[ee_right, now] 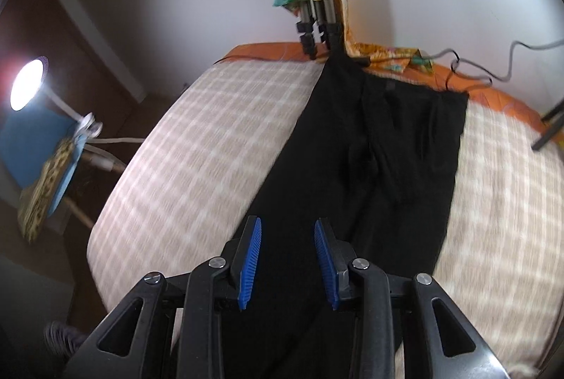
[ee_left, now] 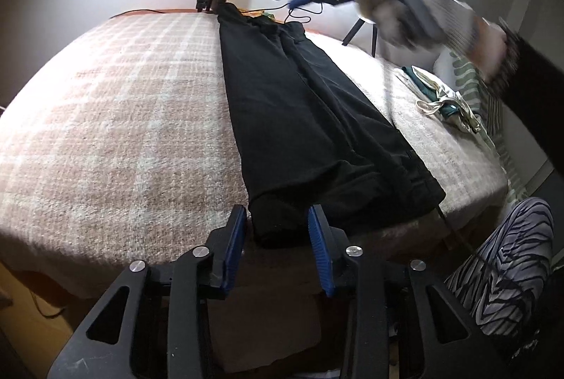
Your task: Fold small clothes
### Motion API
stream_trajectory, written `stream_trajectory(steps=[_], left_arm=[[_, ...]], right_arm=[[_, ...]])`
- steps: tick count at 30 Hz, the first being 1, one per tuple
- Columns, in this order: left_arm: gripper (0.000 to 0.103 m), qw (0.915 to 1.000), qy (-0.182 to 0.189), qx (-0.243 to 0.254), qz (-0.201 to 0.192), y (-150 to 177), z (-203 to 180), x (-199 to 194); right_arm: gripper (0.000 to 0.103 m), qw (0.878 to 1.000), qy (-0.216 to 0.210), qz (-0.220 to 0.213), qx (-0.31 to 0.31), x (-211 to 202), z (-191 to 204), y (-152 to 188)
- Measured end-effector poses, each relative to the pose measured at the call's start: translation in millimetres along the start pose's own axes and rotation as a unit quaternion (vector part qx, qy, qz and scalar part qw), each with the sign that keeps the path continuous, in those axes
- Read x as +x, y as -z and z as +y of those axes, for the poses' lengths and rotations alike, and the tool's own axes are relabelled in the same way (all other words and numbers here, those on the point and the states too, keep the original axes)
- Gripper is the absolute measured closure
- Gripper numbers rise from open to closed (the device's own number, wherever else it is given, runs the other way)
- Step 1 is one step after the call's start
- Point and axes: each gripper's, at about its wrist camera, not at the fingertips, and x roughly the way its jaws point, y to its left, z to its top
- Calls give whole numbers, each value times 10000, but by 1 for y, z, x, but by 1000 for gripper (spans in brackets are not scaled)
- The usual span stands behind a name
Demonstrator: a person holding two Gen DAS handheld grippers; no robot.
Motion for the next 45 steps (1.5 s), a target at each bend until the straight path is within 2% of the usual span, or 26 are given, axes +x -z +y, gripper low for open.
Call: stream_trajectory(steps=[5, 10, 16, 17, 18, 19, 22, 24, 25, 27, 28, 29, 32, 36, 43, 44, 45], left_arm=[[69, 9999, -36, -30, -121, 0, 0, -8], [69, 9993, -48, 139, -357, -9, -8, -15], [69, 9995, -7, 297, -49, -8, -14, 7], [72, 9992, -27, 400, -94, -8, -16, 7], [85, 9987, -51, 492, -89, -8, -18, 9], [92, 9986, -64, 518, -85, -8, -17, 10], [97, 9994, 79, 323, -78, -10, -10, 11], [98, 9996, 134, 246, -82, -10, -7, 11], [99, 9996, 159, 211, -84, -10, -6, 10], [99, 9997, 183, 149, -104, -9, -3, 9], [99, 9997, 174, 119, -121, -9, -1, 7], [99, 9997, 159, 87, -140, -8, 1, 5], [99, 9997, 21, -17, -226, -7, 9, -2], [99, 9994, -125, -10, -321, -7, 15, -11], [99, 9998, -119, -23, -135, -2, 15, -6], [99, 9998, -141, -70, -143, -3, 16, -7], [96, 9997, -147, -115, -148, -3, 16, -9]], right_arm=[[69, 9995, 197, 86, 237, 41, -1, -49], [68, 9982, 451, 228, 310, 84, -1, -71], [64, 9965, 699, 270, 378, 112, -9, -87], [63, 9960, 740, 274, 409, 115, -11, -89], [63, 9958, 763, 280, 426, 118, -12, -91], [63, 9955, 786, 293, 438, 121, -13, -93], [64, 9941, 938, 362, 407, 132, -14, -99], [71, 9933, 1004, 414, 398, 138, -14, -100], [81, 9929, 1034, 445, 374, 141, -13, -100], [92, 9916, 1193, 441, 228, 147, -8, -98], [101, 9910, 1272, 387, 126, 148, -5, -98], [103, 9913, 1268, 357, 10, 150, -1, -98], [103, 9923, 1199, 303, -41, 151, 5, -99], [103, 9954, 956, -21, -53, 137, 18, -110], [103, 9929, 1167, 98, -200, 149, 20, -116], [102, 9932, 1140, 148, -169, 152, 17, -116], [92, 9937, 1092, 230, -103, 154, 13, -115]])
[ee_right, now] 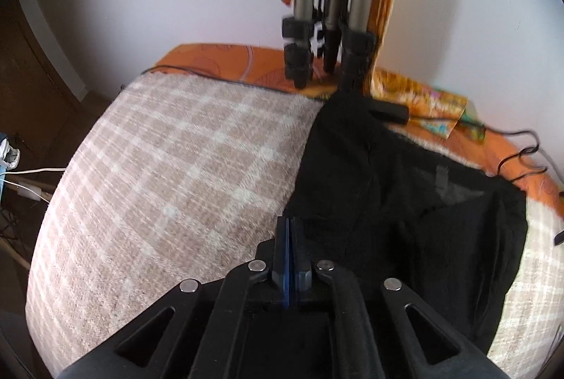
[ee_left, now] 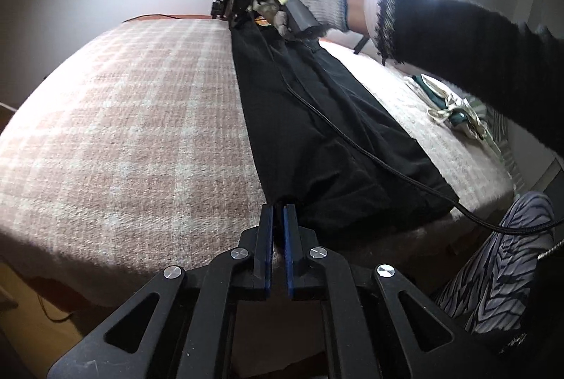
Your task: Fold small clothes
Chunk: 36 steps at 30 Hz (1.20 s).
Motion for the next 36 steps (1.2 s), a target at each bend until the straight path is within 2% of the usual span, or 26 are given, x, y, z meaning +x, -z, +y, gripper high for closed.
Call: stream_trajectory(steps=[1, 2, 5, 8, 9, 10, 11, 13, 15, 20, 23, 26, 32, 33, 36], left_arm=[[90, 10000, -3, -39, 3, -1, 0, -2], [88, 10000, -24, -58, -32, -2, 1, -5], [86, 9999, 0, 8, -149, -7, -1, -17], [86, 9995, 125, 143, -245, -17, -5, -30], [82, 9994, 174, 187, -252, -20, -6, -33], [74, 9991, 212, 258, -258, -24, -7, -36], [72, 9988, 269, 330, -237, -29, -7, -39], [71, 9987, 412, 272, -127, -37, -2, -39], [71, 9977, 675, 6, 94, -47, 9, -34], [71, 9909, 1077, -327, 742, -53, 25, -10], [71, 9864, 1210, -547, 966, -51, 32, 2], [71, 9834, 1280, -657, 1106, -47, 34, 12], [74, 9776, 1327, -843, 1399, -34, 32, 25], [76, 9782, 1329, -827, 1366, -33, 31, 24], [90, 9801, 1309, -705, 1318, -30, 28, 23]], right_arm=[[72, 10000, -33, 22, 82, -1, -4, 2], [67, 9997, -121, -73, 192, -8, -10, 2], [68, 9978, -336, -388, 409, -39, -28, 4], [68, 9950, -407, -740, 526, -90, -49, 14], [68, 9941, -458, -823, 538, -104, -54, 20], [68, 9932, -494, -909, 528, -119, -59, 28], [68, 9925, -498, -990, 510, -135, -64, 40], [67, 9918, -475, -1079, 485, -159, -72, 64], [67, 9921, -408, -1092, 459, -179, -80, 97], [65, 9919, -580, -930, 643, -210, -99, 189], [65, 9940, -522, -768, 582, -221, -97, 246], [65, 9941, -686, -538, 646, -224, -98, 298], [66, 9905, -1083, -86, 843, -209, -97, 372], [66, 9892, -1164, -28, 895, -207, -97, 381], [66, 9866, -1336, 95, 927, -200, -95, 397]])
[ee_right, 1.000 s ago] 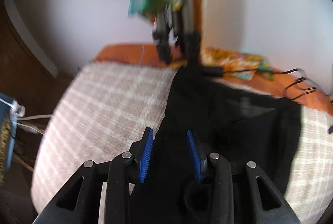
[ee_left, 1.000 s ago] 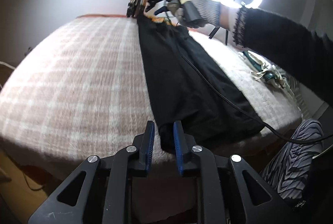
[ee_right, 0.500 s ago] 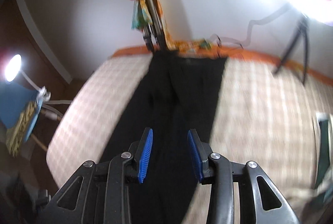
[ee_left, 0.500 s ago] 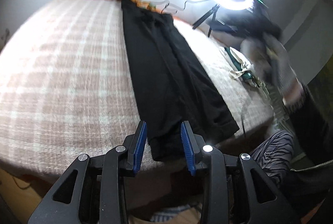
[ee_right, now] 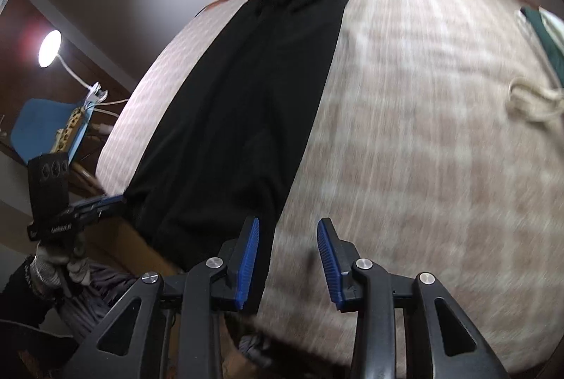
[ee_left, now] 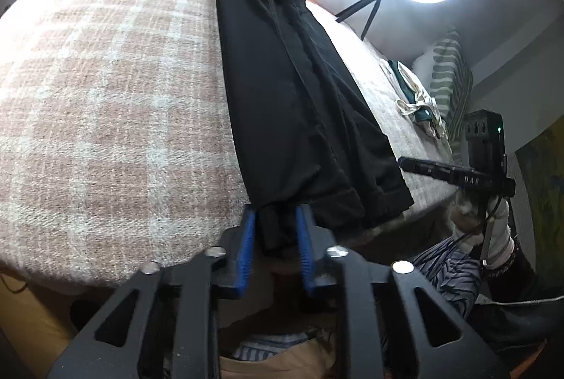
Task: Fold small clothes
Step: 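Grasp the hem end of the black strip with both tools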
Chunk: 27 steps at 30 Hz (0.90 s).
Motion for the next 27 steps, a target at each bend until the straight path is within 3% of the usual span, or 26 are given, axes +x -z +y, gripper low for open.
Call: stream_trajectory(steps=[9, 11, 15, 16, 21, 27], left_arm=[[94, 9998, -61, 102, -145, 6, 3, -5], [94, 9998, -67, 52, -174, 6, 5, -6], [92, 9997, -52, -196, -145, 5, 10, -5], [92, 9996, -21, -227, -139, 4, 11, -4], [98, 9997, -88, 172, -133, 7, 1, -2], [99, 9993, 241, -76, -262, 4, 0, -9]], right_arm=[[70, 9980, -618, -35, 79, 1, -5, 26], [81, 9972, -751, 64, 10, 4, 0, 32], [89, 9967, -780, 54, -203, 5, 6, 40], [97, 9964, -830, 67, -152, 6, 6, 38], [101, 9941, -1077, 70, 53, 9, 1, 38], [102, 9901, -1369, -2, 299, 5, -5, 33]])
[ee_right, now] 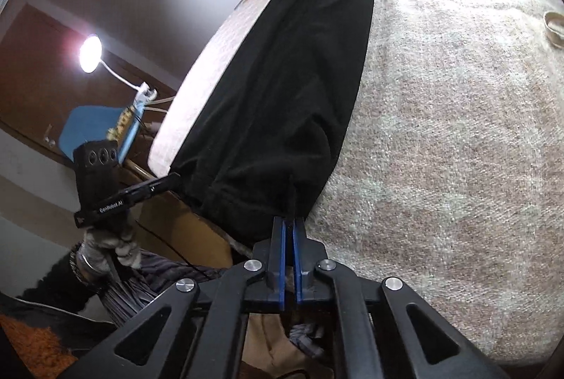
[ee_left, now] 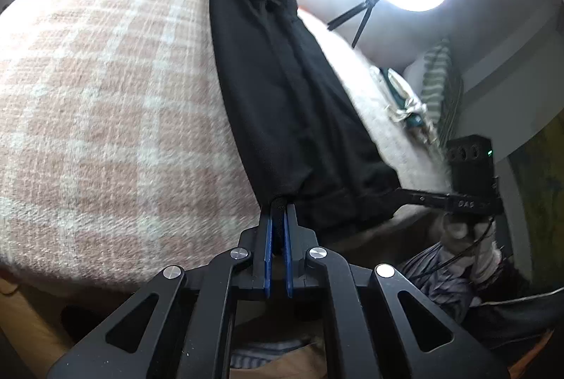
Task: Fold small clothes
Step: 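Grasp the hem end of the black strip with both tools, then lift the hem end and fold it over onto the collar half with both tools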
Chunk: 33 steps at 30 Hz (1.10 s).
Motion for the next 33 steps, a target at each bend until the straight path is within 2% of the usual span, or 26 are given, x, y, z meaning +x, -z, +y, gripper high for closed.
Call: stream_trajectory(steps=[3, 7, 12, 15, 22, 27, 33], left_arm=[[99, 9996, 245, -74, -102, -8, -8, -6], [99, 9986, 424, 60, -308, -22, -26, -12], [99, 9971, 576, -238, -432, -39, -23, -6], [99, 9968, 609, -225, -465, -51, -23, -1], [99, 9966, 491, -326, -568, -93, -14, 16], [99, 9967, 262, -407, -646, -115, 1, 25], [99, 9960, 181, -701, -528, -131, 25, 46]], right_arm=[[102, 9998, -171, -98, 62, -12, -4, -8], [102, 9992, -309, -255, 5, -26, 0, -23], [102, 9986, -363, -383, -82, -32, 7, -42], [102, 9984, -348, -432, -132, -38, 6, -57], [102, 9977, -247, -608, -149, -34, 8, -95], [102, 9977, -130, -646, 177, -18, -14, -123], [102, 9971, -141, -505, 553, 1, -43, -141]])
